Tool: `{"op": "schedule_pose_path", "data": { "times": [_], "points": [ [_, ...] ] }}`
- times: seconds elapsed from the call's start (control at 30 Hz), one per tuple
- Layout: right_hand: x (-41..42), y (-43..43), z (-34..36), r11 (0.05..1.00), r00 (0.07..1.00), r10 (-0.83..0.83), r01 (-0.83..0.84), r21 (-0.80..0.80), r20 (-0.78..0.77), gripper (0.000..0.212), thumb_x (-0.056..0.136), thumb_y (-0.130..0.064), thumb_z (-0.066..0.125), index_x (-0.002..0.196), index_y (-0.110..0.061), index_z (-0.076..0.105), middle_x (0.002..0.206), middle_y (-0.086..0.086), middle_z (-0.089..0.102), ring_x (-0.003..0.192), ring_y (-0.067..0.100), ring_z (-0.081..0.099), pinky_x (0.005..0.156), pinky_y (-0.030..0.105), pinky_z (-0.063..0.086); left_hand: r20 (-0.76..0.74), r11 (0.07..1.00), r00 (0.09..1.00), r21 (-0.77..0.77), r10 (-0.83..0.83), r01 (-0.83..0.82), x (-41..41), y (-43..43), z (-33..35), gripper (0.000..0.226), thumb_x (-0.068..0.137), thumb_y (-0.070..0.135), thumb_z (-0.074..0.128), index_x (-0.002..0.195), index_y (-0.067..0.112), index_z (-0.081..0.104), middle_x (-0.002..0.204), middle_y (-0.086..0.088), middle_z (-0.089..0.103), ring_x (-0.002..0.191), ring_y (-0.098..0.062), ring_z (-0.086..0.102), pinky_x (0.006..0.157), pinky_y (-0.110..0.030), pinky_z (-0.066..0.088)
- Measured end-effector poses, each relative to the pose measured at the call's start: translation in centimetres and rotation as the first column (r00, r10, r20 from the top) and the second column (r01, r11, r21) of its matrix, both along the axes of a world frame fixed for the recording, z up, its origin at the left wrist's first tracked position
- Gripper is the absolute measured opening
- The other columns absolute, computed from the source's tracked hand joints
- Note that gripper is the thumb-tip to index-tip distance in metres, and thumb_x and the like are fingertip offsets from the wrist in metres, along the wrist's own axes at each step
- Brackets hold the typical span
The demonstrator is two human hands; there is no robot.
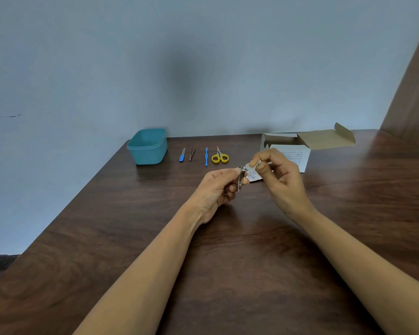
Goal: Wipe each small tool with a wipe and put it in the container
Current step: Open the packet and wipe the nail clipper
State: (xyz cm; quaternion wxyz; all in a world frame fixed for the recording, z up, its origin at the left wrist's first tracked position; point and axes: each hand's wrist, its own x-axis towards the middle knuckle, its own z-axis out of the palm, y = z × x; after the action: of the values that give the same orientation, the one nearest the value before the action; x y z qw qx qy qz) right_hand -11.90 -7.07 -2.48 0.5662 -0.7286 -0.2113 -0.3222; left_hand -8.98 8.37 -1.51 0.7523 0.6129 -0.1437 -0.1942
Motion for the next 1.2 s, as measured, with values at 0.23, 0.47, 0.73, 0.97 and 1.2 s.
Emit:
{"op": "schedule_pose_path", "data": {
  "times": [0.23, 0.47, 0.73, 0.97, 1.2],
  "points": [
    [-0.5, -0.8, 0.5, 0.992, 0.981, 0.037, -0.013, 0.127, -0.190, 0.023, 0.086, -0.010, 0.051, 0.086, -0.012, 0.074, 0.083, 0.000, 0.071, 0.073, 0.008, 0.058, 0.070, 0.018, 0.045, 0.091, 0.989, 0.986, -0.059, 0.138, -0.133, 0.4, 0.2, -0.7, 0.025, 0.095, 0.019, 0.057, 0.077, 0.015, 0.074, 0.083, -0.012, 0.063, 0.053, -0.004, 0.037, 0.053, -0.018, 0.030],
    [0.0, -1.1, 0.1, 0.997, 0.949, 0.015, 0.010, 0.078, -0.314, 0.009, 0.083, -0.004, 0.069, 0.088, -0.010, 0.074, 0.079, 0.003, 0.075, 0.078, 0.015, 0.069, 0.079, 0.028, 0.056, 0.316, 0.986, 0.942, 0.082, 0.114, -0.147, 0.2, -0.1, -1.3, 0.017, 0.094, 0.016, 0.058, 0.085, 0.013, 0.072, 0.080, -0.009, 0.069, 0.059, -0.008, 0.041, 0.058, -0.022, 0.035],
    [0.1, -1.2, 0.0, 0.997, 0.941, -0.076, 0.063, -0.051, -0.331, 0.009, 0.077, -0.015, 0.077, 0.083, -0.020, 0.074, 0.075, 0.005, 0.073, 0.074, 0.022, 0.067, 0.079, 0.051, 0.053, 0.456, 0.963, 0.886, 0.191, 0.086, -0.192, 0.0, -0.1, -1.6, 0.017, 0.094, 0.017, 0.058, 0.090, 0.008, 0.072, 0.076, 0.001, 0.071, 0.055, 0.006, 0.053, 0.059, -0.011, 0.038],
    [-0.1, -1.4, 0.5, 0.992, 0.919, -0.098, 0.057, -0.115, -0.382, 0.011, 0.081, -0.015, 0.074, 0.088, -0.016, 0.065, 0.071, 0.004, 0.072, 0.067, 0.021, 0.061, 0.073, 0.044, 0.052, 0.515, 0.934, 0.850, 0.235, 0.114, -0.268, 0.2, -0.2, -1.9, 0.015, 0.092, 0.020, 0.060, 0.086, 0.017, 0.073, 0.081, -0.001, 0.074, 0.084, -0.022, 0.067, 0.085, -0.038, 0.053],
    [-0.3, -1.4, 0.8, 0.982, 0.915, -0.151, 0.096, -0.160, -0.373, 0.016, 0.081, -0.016, 0.073, 0.080, -0.020, 0.058, 0.066, -0.001, 0.071, 0.061, 0.011, 0.056, 0.068, 0.038, 0.048, 0.501, 0.921, 0.852, 0.241, 0.152, -0.306, 0.2, -0.3, -1.8, 0.015, 0.091, 0.019, 0.060, 0.089, 0.011, 0.073, 0.079, 0.000, 0.074, 0.086, -0.022, 0.067, 0.086, -0.037, 0.051]
  ]
}}
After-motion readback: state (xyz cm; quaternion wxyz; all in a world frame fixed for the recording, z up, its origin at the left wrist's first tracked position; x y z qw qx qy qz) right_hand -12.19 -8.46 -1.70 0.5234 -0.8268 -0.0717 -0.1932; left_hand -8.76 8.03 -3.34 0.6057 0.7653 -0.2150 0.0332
